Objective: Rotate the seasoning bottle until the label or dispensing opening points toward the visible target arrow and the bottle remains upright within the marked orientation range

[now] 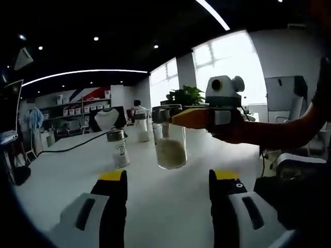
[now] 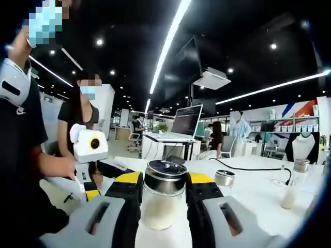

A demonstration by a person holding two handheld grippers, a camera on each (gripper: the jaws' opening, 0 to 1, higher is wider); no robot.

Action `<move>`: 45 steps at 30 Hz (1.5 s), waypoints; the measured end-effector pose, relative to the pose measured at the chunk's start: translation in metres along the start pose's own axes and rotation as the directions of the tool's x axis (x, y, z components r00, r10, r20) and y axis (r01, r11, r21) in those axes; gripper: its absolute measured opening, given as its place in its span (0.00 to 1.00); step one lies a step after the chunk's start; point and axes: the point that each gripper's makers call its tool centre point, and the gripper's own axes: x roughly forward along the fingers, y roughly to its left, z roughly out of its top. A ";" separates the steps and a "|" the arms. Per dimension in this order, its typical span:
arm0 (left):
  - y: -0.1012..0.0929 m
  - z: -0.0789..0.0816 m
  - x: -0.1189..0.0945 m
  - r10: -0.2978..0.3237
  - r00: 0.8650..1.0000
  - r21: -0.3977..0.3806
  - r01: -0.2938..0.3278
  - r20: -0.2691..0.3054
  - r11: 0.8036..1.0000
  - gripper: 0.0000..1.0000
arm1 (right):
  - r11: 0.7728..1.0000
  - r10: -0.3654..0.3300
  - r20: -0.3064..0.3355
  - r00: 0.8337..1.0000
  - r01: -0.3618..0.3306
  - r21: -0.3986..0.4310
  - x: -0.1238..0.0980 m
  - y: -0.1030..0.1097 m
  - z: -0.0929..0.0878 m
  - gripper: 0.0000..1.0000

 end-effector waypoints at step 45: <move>0.017 0.019 -0.004 0.355 0.933 0.127 -0.359 0.057 0.925 0.35 | 0.961 -0.278 0.011 0.961 0.278 -0.006 0.040 0.023 -0.004 0.32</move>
